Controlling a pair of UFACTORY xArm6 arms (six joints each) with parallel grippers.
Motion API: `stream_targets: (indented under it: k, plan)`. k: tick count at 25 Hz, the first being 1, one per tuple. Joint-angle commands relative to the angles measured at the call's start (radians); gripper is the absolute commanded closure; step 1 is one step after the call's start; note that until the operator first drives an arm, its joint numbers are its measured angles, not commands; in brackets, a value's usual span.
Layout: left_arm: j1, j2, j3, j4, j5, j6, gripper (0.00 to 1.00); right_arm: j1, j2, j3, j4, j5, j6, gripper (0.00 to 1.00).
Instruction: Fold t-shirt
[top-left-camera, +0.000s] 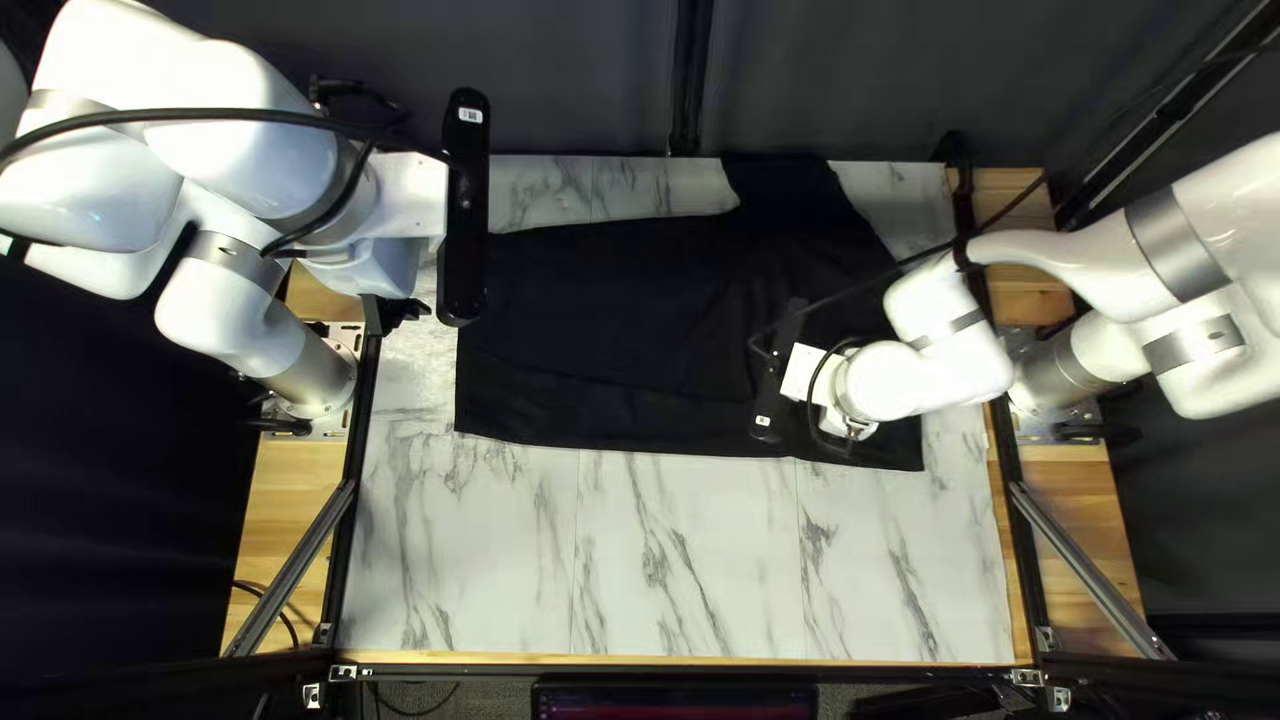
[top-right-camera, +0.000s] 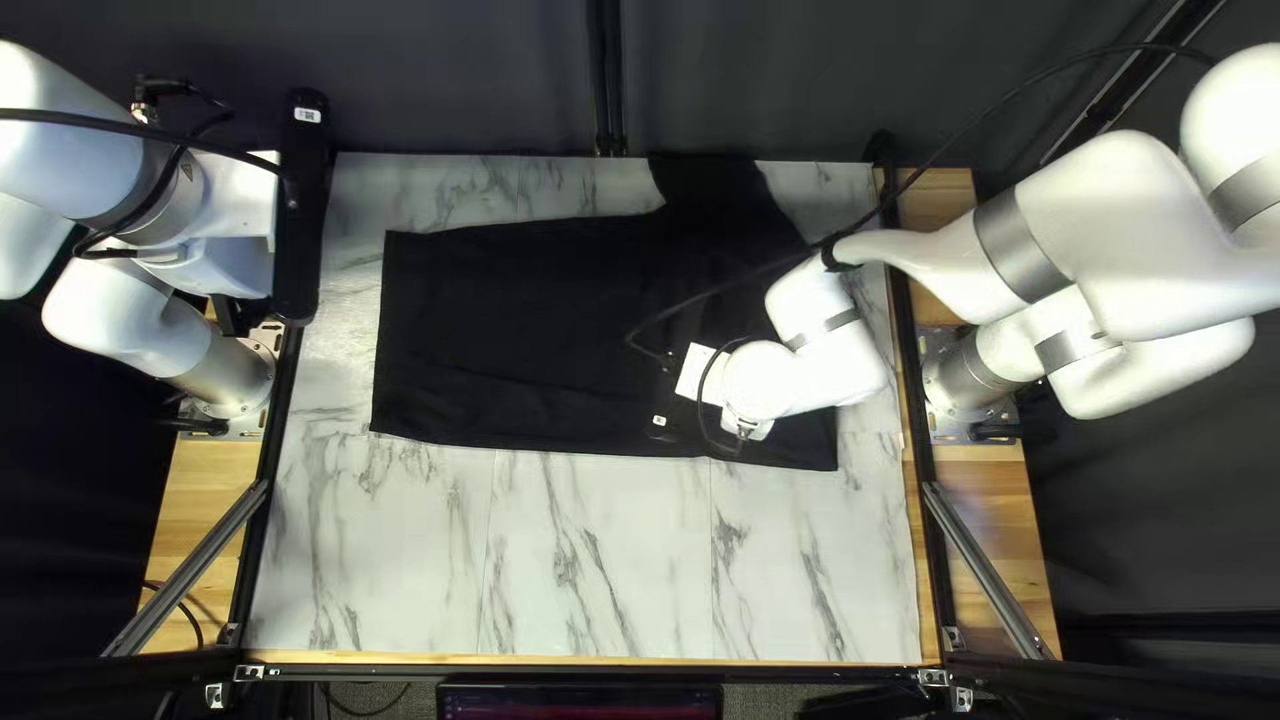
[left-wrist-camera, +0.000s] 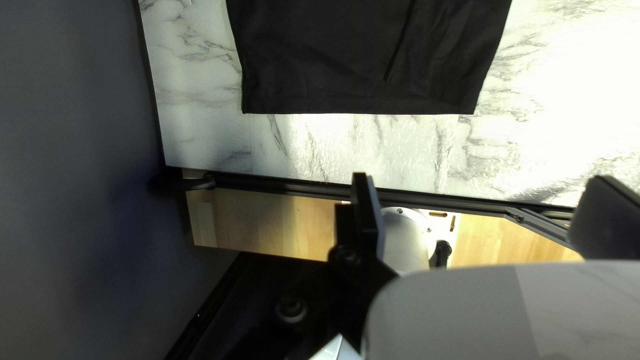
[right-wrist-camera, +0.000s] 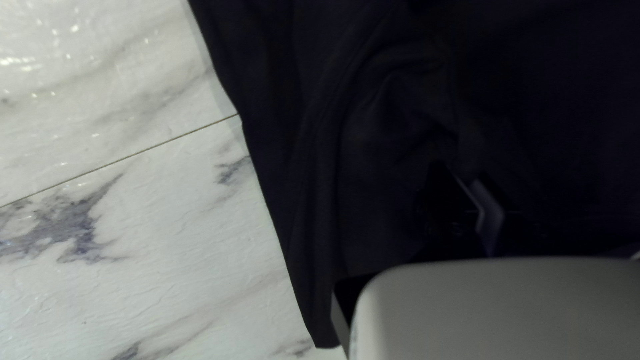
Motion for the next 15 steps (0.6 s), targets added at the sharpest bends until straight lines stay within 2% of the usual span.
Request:
stream_targets:
  k: [1, 8, 15]
  plan:
    - [0.000, 0.000, 0.000, 0.000, 0.000, 0.000, 0.00, 0.017, 0.056, -0.087, 0.016, 0.057, -0.006, 1.00]
    - [0.000, 0.000, 0.000, 0.000, 0.000, 0.000, 0.00, 0.057, 0.142, -0.194, 0.075, 0.186, 0.050, 1.00]
    - [0.000, 0.000, 0.000, 0.000, 0.000, 0.000, 0.00, 0.096, 0.097, -0.164, 0.118, 0.298, 0.137, 1.00]
